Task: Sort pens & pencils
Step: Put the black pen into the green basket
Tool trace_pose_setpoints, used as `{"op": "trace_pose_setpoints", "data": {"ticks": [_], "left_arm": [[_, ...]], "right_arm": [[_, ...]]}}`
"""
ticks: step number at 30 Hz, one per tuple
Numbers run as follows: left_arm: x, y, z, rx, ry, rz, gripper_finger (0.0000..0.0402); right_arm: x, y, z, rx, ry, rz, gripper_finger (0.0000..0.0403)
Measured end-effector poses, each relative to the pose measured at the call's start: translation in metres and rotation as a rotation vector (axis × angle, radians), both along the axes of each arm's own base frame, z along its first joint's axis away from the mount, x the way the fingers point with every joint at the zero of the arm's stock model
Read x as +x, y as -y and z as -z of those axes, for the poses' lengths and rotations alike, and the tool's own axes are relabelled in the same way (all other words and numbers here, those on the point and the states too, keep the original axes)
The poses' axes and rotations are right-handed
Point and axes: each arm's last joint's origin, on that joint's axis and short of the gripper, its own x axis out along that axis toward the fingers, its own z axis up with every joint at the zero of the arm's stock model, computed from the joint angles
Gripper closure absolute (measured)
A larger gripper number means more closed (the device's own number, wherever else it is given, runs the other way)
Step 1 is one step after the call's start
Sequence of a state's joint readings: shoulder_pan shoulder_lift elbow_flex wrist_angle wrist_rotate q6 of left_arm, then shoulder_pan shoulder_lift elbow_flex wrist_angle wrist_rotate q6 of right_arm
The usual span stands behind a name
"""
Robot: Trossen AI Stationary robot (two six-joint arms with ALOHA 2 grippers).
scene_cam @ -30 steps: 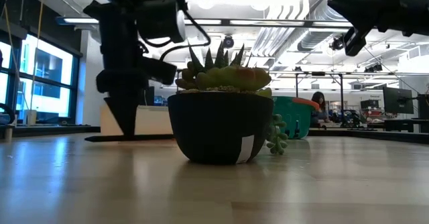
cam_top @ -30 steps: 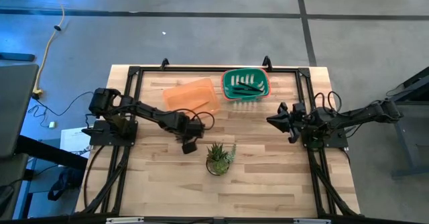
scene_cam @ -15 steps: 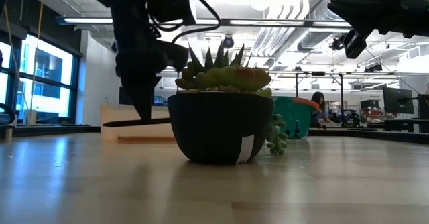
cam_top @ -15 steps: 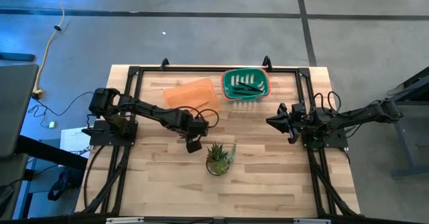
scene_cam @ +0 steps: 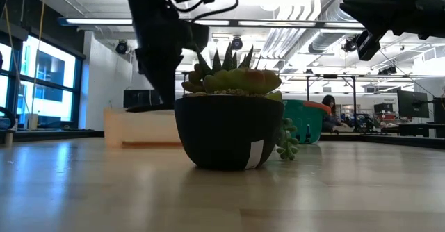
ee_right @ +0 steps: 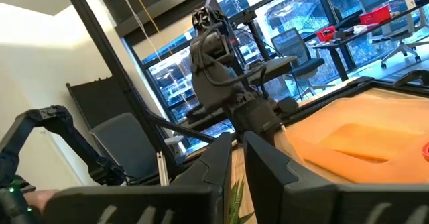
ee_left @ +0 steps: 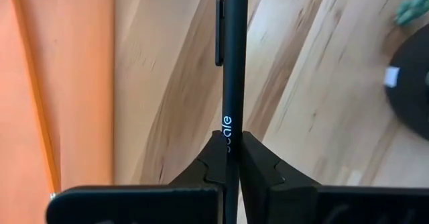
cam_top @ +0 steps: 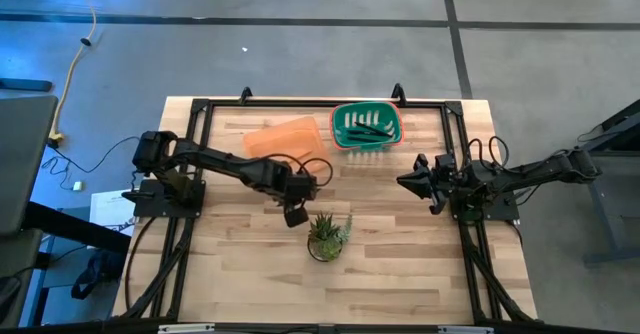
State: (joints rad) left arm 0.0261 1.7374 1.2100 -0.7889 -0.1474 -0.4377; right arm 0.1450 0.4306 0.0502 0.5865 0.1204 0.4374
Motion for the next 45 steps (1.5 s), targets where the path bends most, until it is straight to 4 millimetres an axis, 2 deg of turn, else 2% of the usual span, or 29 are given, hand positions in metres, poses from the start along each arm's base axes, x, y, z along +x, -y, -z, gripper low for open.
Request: {"op": "trace_pose_setpoints", "data": {"ticks": [22, 32, 45], "left_arm": [[0.021, -0.007, -0.049, 0.113, 0.125, 0.024, 0.0399], [0.027, -0.026, -0.071, 0.144, 0.18, 0.011, 0.0399], [0.029, -0.062, -0.102, 0.201, 0.25, 0.005, 0.0399]], "right_arm": [[0.001, -0.001, 0.004, -0.013, -0.042, -0.026, 0.037], [0.002, -0.001, 0.011, -0.23, -0.11, 0.004, 0.0371], [0.002, 0.002, 0.028, -0.244, -0.289, 0.085, 0.0371]]}}
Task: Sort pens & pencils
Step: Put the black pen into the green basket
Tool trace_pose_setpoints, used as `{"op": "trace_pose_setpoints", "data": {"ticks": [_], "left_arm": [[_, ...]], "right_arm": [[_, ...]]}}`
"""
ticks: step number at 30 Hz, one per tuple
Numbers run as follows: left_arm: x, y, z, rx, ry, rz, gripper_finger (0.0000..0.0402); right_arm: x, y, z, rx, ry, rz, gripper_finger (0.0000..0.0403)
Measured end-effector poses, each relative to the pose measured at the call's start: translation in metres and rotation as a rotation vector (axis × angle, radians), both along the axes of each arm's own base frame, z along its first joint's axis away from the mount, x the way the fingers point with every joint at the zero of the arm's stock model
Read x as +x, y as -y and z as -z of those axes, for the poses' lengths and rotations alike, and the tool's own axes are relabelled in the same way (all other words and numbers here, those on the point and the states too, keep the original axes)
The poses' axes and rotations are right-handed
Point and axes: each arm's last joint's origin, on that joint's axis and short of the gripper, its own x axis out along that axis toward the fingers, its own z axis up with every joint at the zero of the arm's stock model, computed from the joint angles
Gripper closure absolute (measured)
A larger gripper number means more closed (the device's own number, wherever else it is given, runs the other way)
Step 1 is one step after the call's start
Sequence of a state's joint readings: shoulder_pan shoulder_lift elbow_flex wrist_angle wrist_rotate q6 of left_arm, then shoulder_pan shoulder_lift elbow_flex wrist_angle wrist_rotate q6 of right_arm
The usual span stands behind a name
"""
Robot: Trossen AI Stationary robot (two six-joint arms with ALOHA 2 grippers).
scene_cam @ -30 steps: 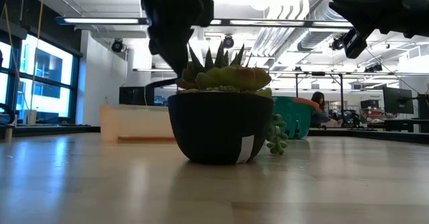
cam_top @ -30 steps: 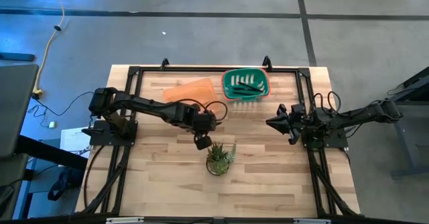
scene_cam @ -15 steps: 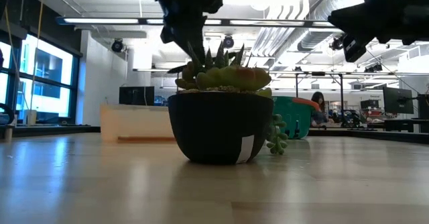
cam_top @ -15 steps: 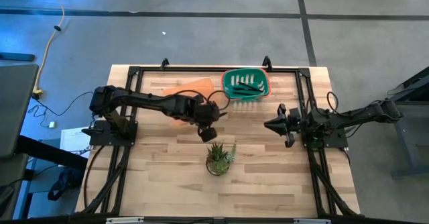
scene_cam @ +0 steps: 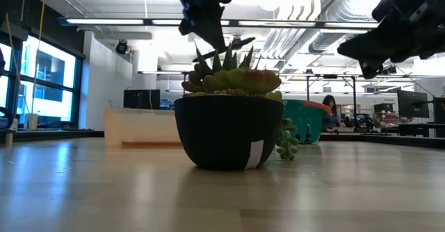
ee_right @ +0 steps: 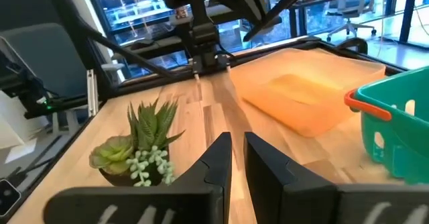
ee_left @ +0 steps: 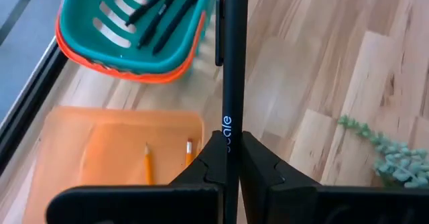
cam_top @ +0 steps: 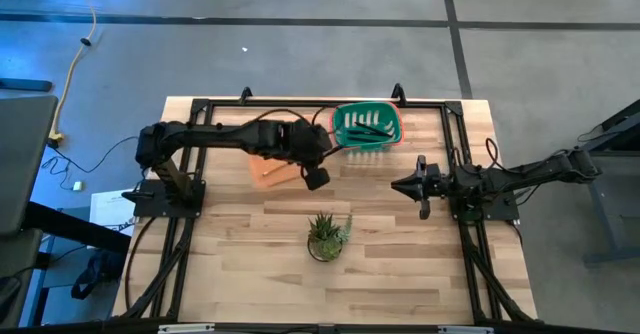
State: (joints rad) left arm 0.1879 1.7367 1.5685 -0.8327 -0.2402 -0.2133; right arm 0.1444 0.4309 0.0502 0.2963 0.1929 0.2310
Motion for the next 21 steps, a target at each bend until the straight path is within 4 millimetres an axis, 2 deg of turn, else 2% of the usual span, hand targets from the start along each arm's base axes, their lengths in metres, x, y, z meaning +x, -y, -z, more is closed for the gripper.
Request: {"op": "trace_pose_setpoints", "data": {"ticks": [10, 21], "left_arm": [[-0.002, -0.027, -0.011, 0.002, 0.057, -0.004, 0.0399], [-0.001, -0.048, -0.016, 0.034, 0.123, 0.045, 0.0399]], "right_arm": [[0.0, 0.0, -0.001, -0.081, 0.003, 0.008, 0.0371], [0.0, 0.002, -0.003, -0.045, 0.028, 0.02, 0.0371]]}}
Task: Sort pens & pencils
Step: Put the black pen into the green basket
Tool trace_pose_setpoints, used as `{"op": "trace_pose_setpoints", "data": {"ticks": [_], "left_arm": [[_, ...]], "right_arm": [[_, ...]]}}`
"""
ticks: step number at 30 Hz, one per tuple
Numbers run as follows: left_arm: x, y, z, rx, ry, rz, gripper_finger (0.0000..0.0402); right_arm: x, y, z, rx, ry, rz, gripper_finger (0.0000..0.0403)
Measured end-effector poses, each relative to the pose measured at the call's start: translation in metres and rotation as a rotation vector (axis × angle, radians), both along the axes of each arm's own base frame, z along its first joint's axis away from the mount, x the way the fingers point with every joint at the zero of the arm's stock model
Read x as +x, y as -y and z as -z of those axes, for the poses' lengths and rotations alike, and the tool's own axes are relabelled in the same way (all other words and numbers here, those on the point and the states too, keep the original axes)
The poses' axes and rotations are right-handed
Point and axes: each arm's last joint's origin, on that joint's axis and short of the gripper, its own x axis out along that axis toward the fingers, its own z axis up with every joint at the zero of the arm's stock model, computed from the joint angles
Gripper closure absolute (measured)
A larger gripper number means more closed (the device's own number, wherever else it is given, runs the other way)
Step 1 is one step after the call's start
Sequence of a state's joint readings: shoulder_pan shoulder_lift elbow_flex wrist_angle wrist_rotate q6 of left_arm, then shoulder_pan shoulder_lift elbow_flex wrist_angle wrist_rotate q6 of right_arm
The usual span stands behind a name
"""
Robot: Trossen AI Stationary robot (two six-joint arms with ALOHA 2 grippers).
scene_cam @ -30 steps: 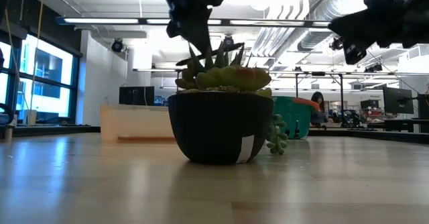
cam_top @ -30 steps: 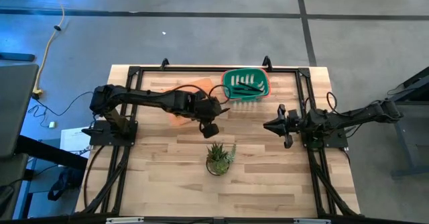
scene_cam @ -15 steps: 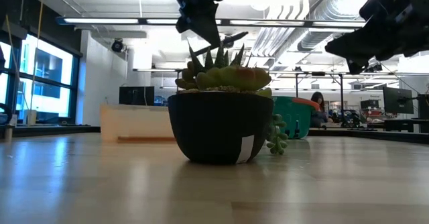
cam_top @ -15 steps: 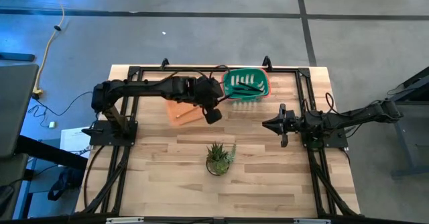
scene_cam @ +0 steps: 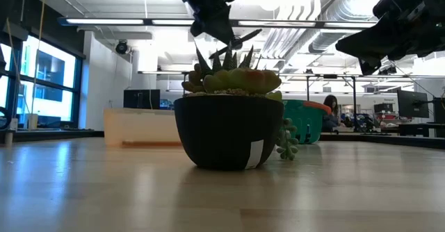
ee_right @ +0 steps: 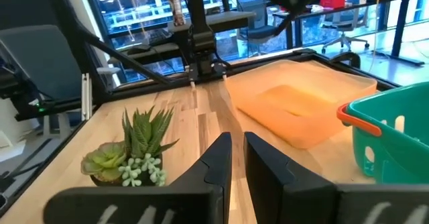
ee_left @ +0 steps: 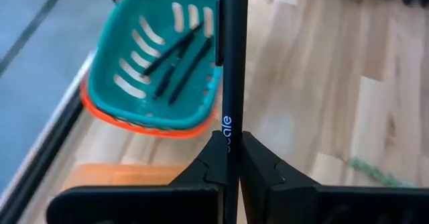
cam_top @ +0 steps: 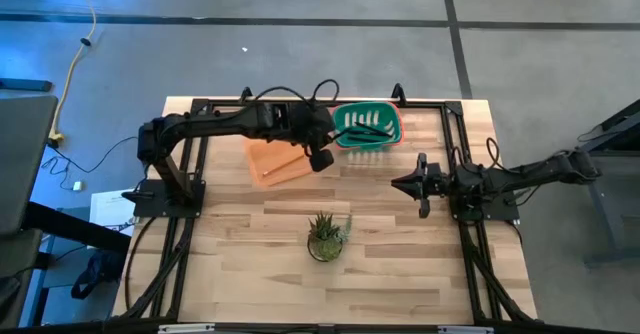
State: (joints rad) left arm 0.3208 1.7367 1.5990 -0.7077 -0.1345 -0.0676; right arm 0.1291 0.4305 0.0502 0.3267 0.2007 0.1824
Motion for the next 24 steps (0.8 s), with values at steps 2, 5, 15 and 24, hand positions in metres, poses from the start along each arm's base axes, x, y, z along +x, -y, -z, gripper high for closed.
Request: {"op": "trace_pose_setpoints", "data": {"ticks": [2, 5, 15, 24], "left_arm": [[-0.001, -0.007, -0.001, 0.012, 0.012, -0.011, 0.0399], [-0.004, -0.018, -0.003, 0.017, 0.034, -0.035, 0.0399], [-0.003, -0.04, -0.002, 0.028, 0.096, -0.04, 0.0399], [0.031, -0.058, 0.006, 0.027, 0.085, 0.029, 0.0399]], "right_arm": [[0.0, 0.001, 0.0, 0.004, 0.0, -0.018, 0.0371], [0.001, 0.003, 0.0, 0.009, -0.001, -0.049, 0.0371], [0.001, 0.011, 0.001, 0.069, -0.007, -0.134, 0.0371], [0.001, 0.016, 0.001, 0.075, -0.009, -0.121, 0.0371]]}}
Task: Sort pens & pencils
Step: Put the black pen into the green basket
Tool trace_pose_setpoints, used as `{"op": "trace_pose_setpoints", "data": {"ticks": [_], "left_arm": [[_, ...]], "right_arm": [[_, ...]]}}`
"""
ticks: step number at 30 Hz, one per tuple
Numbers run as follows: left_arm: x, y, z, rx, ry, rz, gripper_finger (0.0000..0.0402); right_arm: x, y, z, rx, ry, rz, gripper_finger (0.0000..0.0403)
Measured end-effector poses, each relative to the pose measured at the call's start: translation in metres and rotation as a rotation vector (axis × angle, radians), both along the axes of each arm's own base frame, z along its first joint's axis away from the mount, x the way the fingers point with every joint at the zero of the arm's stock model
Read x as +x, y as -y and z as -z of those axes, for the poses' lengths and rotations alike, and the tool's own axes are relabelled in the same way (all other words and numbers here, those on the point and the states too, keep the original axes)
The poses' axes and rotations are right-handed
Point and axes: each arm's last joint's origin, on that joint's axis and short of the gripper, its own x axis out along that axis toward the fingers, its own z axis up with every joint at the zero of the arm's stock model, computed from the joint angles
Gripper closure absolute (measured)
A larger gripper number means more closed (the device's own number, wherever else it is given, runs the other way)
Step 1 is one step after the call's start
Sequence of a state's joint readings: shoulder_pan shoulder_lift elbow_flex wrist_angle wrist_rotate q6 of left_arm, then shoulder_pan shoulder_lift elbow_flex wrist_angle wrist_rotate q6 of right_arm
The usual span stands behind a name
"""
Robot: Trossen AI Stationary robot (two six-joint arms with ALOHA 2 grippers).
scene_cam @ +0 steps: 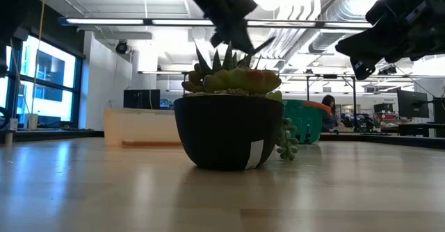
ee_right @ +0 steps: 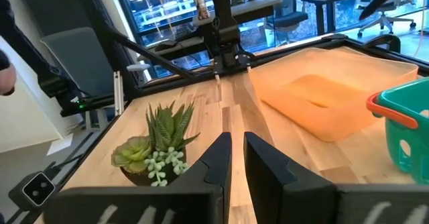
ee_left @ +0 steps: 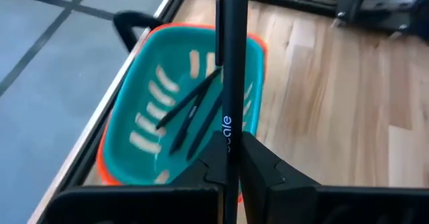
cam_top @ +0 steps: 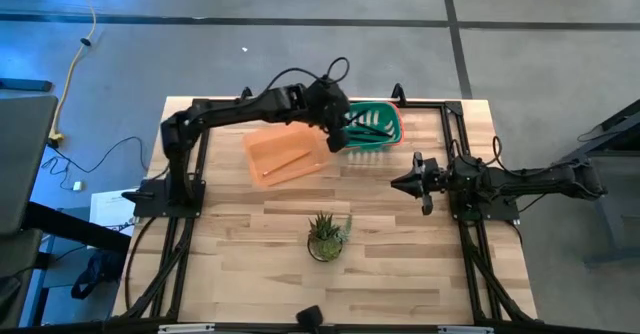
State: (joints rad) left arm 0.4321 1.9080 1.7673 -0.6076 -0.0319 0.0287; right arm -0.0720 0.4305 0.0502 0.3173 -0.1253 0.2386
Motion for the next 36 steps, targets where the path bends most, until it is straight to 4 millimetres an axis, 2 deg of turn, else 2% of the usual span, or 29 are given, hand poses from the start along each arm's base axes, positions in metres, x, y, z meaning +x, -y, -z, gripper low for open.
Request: {"op": "trace_pose_setpoints", "data": {"ticks": [6, 12, 18, 36], "left_arm": [[0.03, -0.016, -0.006, 0.028, 0.011, 0.05, 0.0399], [0.048, -0.04, -0.003, 0.021, 0.003, 0.047, 0.0399], [0.053, -0.052, 0.005, -0.007, -0.015, 0.047, 0.0399], [0.054, -0.059, 0.013, -0.021, -0.023, 0.045, 0.0399]], "right_arm": [[0.0, 0.0, 0.001, 0.017, -0.013, 0.001, 0.0371], [0.0, 0.0, 0.003, 0.025, -0.027, -0.006, 0.0371], [0.0, 0.0, 0.004, 0.026, -0.042, -0.005, 0.0371], [0.0, 0.0, 0.004, 0.018, -0.046, 0.004, 0.0371]]}}
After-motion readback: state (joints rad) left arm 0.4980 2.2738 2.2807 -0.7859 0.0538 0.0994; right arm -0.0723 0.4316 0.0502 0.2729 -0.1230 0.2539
